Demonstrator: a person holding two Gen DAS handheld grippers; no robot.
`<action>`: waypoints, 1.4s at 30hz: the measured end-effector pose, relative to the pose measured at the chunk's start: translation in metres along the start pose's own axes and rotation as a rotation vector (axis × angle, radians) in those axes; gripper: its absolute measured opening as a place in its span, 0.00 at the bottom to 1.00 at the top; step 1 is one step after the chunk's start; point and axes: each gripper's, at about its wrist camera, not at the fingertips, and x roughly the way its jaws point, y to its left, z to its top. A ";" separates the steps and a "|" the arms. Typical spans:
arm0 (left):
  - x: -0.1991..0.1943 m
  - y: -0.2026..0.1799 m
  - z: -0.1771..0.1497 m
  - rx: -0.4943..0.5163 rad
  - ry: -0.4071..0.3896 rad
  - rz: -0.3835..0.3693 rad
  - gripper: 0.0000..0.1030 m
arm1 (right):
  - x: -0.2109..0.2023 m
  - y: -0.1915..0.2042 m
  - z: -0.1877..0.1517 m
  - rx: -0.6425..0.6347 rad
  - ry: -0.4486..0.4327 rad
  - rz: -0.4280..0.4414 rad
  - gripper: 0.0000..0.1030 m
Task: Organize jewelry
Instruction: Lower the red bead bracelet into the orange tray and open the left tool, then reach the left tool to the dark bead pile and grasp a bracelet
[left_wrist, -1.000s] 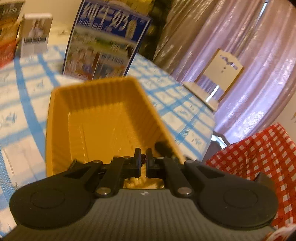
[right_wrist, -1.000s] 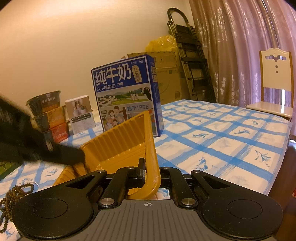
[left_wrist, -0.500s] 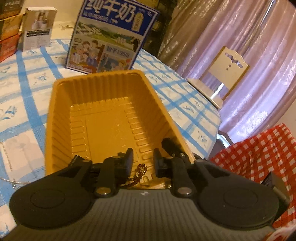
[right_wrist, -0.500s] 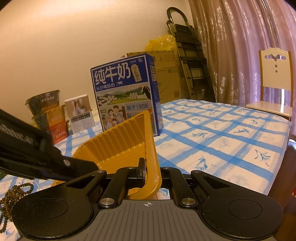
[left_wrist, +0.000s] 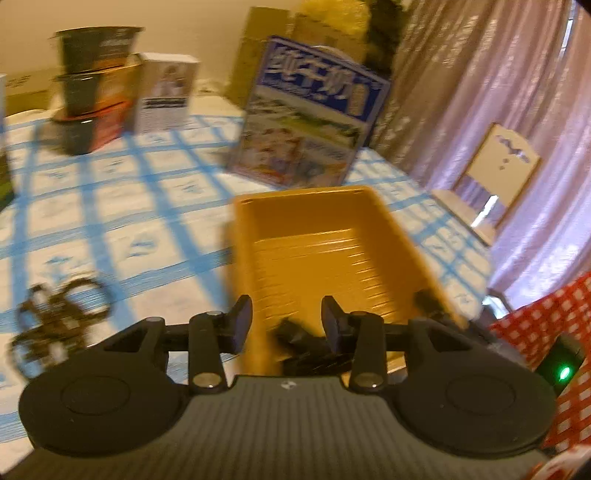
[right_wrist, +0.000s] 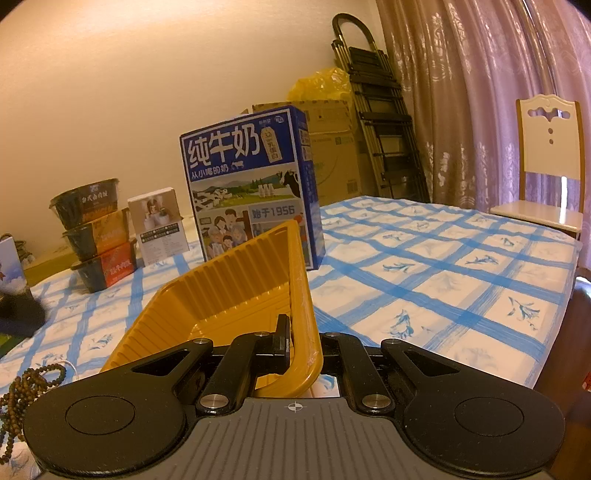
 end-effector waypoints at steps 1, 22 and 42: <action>-0.005 0.009 -0.004 0.002 0.006 0.032 0.36 | 0.001 0.000 0.000 0.000 0.001 -0.001 0.06; -0.065 0.114 -0.083 -0.116 0.105 0.339 0.36 | 0.000 0.003 -0.001 -0.018 0.007 -0.029 0.06; -0.016 0.123 -0.058 -0.095 0.055 0.355 0.35 | 0.001 0.005 -0.001 -0.024 0.009 -0.035 0.06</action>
